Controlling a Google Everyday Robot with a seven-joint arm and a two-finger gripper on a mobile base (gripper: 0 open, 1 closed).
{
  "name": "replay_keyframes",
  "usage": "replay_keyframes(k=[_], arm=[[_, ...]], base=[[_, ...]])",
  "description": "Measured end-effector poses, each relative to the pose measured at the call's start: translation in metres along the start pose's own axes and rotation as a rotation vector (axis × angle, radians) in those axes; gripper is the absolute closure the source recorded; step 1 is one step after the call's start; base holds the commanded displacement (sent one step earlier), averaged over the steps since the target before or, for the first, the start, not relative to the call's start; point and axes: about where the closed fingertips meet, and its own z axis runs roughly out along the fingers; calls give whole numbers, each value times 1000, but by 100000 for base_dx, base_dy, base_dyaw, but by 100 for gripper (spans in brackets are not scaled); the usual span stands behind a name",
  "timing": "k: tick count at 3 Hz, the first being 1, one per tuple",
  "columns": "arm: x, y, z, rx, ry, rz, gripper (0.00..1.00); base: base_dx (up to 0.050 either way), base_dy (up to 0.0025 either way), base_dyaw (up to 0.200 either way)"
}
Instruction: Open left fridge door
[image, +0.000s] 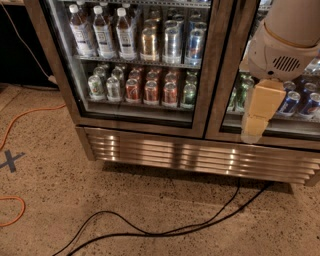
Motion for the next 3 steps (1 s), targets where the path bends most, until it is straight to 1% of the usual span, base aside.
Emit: replay_keyframes(k=[1, 2, 3], arm=[[-27, 0, 64, -110, -123, -87, 0], [-66, -18, 109, -124, -480, -159, 0], [-82, -31, 137, -81, -846, -135, 0]], base=[[0, 0, 0], [0, 0, 0], [0, 0, 0]])
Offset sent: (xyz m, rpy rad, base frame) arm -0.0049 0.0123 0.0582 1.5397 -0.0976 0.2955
